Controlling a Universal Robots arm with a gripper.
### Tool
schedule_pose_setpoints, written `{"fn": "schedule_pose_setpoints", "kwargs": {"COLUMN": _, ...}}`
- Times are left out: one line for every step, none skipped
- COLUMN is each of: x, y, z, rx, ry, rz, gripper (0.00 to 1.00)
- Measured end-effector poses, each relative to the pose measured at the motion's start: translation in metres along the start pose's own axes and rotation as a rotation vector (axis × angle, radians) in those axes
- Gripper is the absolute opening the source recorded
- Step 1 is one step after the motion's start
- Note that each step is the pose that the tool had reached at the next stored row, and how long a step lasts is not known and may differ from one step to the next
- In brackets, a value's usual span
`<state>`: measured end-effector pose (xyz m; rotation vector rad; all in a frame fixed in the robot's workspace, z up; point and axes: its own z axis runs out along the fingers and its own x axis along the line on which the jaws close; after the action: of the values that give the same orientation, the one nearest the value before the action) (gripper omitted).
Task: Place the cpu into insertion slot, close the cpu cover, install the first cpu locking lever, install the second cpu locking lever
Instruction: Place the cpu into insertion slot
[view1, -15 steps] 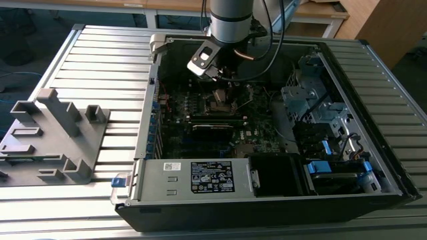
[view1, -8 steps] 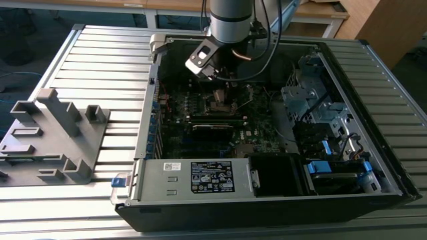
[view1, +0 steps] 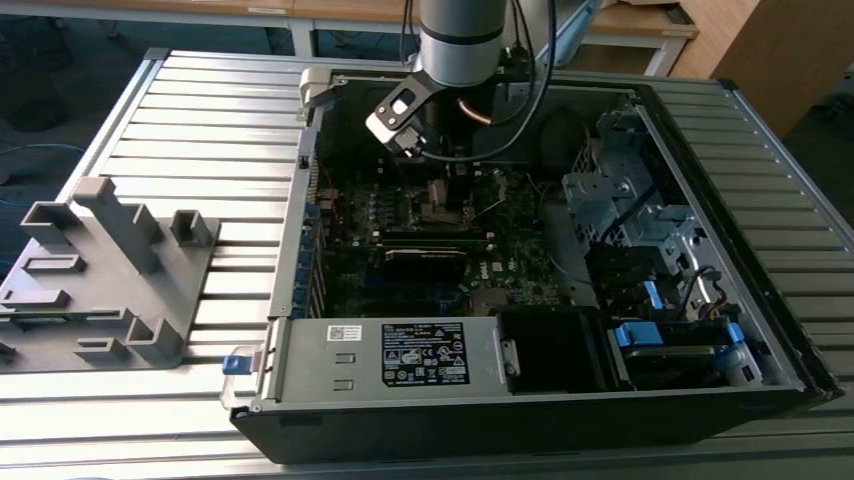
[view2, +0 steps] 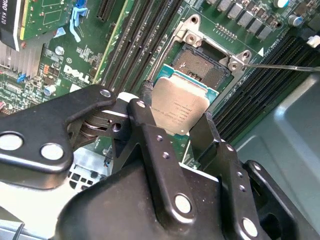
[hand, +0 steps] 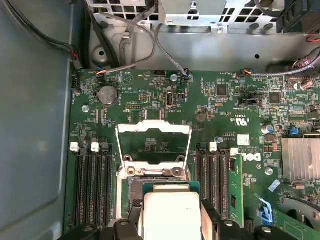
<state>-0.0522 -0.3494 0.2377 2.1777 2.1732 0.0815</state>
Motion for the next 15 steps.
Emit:
{"fn": "schedule_pose_setpoints", "kwargs": {"x": 0.0, "y": 0.0, "z": 0.0, "rx": 0.0, "ry": 0.0, "rz": 0.0, "gripper": 0.54}}
{"fn": "schedule_pose_setpoints", "kwargs": {"x": 0.0, "y": 0.0, "z": 0.0, "rx": 0.0, "ry": 0.0, "rz": 0.001, "gripper": 0.54}}
{"fn": "schedule_pose_setpoints", "kwargs": {"x": 0.0, "y": 0.0, "z": 0.0, "rx": 0.0, "ry": 0.0, "rz": 0.001, "gripper": 0.54}}
{"fn": "schedule_pose_setpoints", "kwargs": {"x": 0.0001, "y": 0.0, "z": 0.0001, "rx": 0.0, "ry": -0.0005, "rz": 0.006, "gripper": 0.54}}
{"fn": "schedule_pose_setpoints", "kwargs": {"x": 0.0001, "y": 0.0, "z": 0.0002, "rx": 0.0001, "ry": -0.0013, "rz": 0.015, "gripper": 0.54}}
{"fn": "schedule_pose_setpoints", "kwargs": {"x": 0.0001, "y": 0.0, "z": 0.0002, "rx": 0.0002, "ry": -0.0017, "rz": 0.021, "gripper": 0.54}}
{"fn": "schedule_pose_setpoints", "kwargs": {"x": 0.0001, "y": 0.0, "z": 0.0002, "rx": 0.0001, "ry": -0.0016, "rz": 0.021, "gripper": 0.54}}
{"fn": "schedule_pose_setpoints", "kwargs": {"x": 0.0, "y": 0.0, "z": 0.0002, "rx": 0.0001, "ry": -0.0017, "rz": 0.021, "gripper": 0.54}}
{"fn": "schedule_pose_setpoints", "kwargs": {"x": 0.0, "y": 0.0, "z": 0.0002, "rx": 0.0001, "ry": -0.0017, "rz": 0.021, "gripper": 0.54}}
{"fn": "schedule_pose_setpoints", "kwargs": {"x": 0.0, "y": 0.0, "z": 0.0002, "rx": 0.0001, "ry": -0.0017, "rz": 0.021, "gripper": 0.54}}
{"fn": "schedule_pose_setpoints", "kwargs": {"x": 0.0, "y": 0.0, "z": 0.0003, "rx": 0.0001, "ry": -0.0017, "rz": 0.021, "gripper": 0.54}}
{"fn": "schedule_pose_setpoints", "kwargs": {"x": 0.0, "y": 0.0, "z": 0.0002, "rx": 0.0001, "ry": -0.0017, "rz": 0.021, "gripper": 0.54}}
{"fn": "schedule_pose_setpoints", "kwargs": {"x": 0.0, "y": 0.0, "z": 0.0003, "rx": 0.0001, "ry": -0.0017, "rz": 0.021, "gripper": 0.54}}
{"fn": "schedule_pose_setpoints", "kwargs": {"x": 0.0, "y": 0.0, "z": 0.0002, "rx": 0.0002, "ry": -0.0015, "rz": 0.021, "gripper": 0.54}}
{"fn": "schedule_pose_setpoints", "kwargs": {"x": 0.0, "y": -0.0001, "z": 0.0003, "rx": 0.0001, "ry": -0.0003, "rz": 0.021, "gripper": 0.54}}
